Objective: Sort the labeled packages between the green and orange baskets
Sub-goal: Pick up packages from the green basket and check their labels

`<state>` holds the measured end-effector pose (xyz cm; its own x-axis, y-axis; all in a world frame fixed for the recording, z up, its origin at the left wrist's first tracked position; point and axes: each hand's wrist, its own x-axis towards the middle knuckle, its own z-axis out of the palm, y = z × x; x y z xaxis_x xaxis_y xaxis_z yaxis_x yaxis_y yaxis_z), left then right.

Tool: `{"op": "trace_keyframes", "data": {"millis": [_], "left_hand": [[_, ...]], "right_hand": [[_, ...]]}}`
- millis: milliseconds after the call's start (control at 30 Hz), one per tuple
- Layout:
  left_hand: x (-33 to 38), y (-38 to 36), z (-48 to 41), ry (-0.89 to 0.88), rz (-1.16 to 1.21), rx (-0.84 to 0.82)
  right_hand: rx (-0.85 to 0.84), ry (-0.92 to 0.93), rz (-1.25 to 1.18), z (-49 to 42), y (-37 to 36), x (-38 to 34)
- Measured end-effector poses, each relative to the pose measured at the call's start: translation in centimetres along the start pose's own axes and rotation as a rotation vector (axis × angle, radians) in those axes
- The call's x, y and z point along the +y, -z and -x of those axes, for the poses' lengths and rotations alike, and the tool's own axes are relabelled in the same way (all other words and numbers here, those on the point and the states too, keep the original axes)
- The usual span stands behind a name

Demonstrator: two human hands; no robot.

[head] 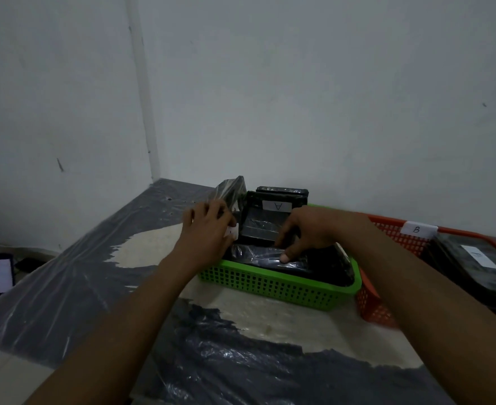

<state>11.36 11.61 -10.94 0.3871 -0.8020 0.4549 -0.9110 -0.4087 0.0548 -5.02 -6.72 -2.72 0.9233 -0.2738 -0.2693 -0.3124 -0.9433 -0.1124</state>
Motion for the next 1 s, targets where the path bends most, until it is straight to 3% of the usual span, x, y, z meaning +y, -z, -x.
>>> {"op": "trace_keyframes", "data": {"millis": [100, 167, 267, 367, 567, 767, 1000], "left_hand": [[0.2, 1.0, 0.1, -0.187, -0.027, 0.113], [0.9, 1.6, -0.1, -0.344, 0.036, 0.092], [2.5, 2.0, -0.8, -0.399, 0.262, -0.192], [3.2, 1.7, -1.8, -0.364, 0.299, -0.424], [2.2, 2.0, -4.0, -0.293, 0.243, -0.737], [2.0, 1.6, -4.4, -0.354, 0.263, -0.672], [1.8, 1.5, -3.6, -0.374, 0.325, -0.601]], "right_hand": [[0.078, 0.001, 0.087, 0.6, -0.4, -0.2], [0.144, 0.0, 0.259, 1.2, -0.6, -0.9], [0.273, 0.107, 0.269, 1.7, -0.9, -2.8], [0.351, 0.11, 0.142, 1.7, -2.2, -4.5], [0.154, -0.055, 0.218, 1.6, -4.7, -4.1], [0.024, -0.017, 0.119, 1.9, -4.6, -2.1], [0.174, 0.107, 0.054, 1.8, -4.3, -0.3]]}}
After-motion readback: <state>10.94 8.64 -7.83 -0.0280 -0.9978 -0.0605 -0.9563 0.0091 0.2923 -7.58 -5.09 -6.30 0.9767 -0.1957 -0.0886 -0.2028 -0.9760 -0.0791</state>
